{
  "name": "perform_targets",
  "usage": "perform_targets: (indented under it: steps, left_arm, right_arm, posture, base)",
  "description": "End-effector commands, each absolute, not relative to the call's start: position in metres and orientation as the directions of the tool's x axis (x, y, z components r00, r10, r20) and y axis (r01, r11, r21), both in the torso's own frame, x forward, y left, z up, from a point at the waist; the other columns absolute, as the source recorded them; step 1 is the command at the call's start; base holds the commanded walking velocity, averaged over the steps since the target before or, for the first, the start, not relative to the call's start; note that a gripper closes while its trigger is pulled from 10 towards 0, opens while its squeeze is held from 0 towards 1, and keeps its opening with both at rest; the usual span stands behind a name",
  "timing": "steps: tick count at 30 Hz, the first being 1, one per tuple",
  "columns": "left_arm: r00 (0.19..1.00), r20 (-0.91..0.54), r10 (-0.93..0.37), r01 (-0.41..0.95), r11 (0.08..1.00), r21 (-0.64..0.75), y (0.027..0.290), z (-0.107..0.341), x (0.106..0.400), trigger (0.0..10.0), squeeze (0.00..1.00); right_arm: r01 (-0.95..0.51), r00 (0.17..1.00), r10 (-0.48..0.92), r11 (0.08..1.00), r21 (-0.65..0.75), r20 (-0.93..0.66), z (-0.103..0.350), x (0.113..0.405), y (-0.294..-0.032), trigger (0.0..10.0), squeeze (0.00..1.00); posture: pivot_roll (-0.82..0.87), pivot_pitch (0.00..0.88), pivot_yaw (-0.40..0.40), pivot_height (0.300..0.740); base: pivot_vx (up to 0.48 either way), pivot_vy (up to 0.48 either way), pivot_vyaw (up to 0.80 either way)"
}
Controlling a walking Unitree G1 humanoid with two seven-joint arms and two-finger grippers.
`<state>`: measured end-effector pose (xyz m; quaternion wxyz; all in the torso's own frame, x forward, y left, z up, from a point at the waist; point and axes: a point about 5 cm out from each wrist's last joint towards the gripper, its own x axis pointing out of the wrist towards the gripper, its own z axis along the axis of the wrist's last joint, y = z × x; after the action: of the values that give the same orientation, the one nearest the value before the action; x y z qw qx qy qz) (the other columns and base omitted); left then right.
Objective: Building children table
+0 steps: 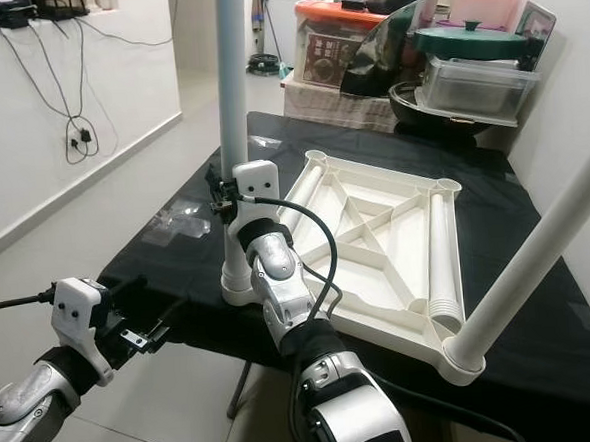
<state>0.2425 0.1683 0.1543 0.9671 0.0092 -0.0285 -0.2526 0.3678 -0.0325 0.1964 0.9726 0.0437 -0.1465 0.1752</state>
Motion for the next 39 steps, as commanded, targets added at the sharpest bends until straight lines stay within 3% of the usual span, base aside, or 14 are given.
perform_targets:
  steps: [1,39]
  left_arm:
    - [0.867,0.035,-0.497,0.496,0.867,0.041,0.167,0.151,0.244,10.0,0.0]
    - [0.864,0.034,-0.503,0.501,0.864,0.046,0.167,0.151,0.246,10.0,0.0]
  right_arm:
    - [-0.329,0.934,0.322,0.944,0.026,0.154,0.158,0.363,-0.037,10.0,0.0]
    - [-0.324,0.93,0.312,0.946,0.033,0.195,0.171,0.367,-0.038,10.0,0.0]
  posture:
    - [0.11,0.0,-0.108,0.74]
    - [0.11,0.0,-0.103,0.74]
  base:
    - [0.0,0.0,0.0]
    - [0.0,0.0,0.0]
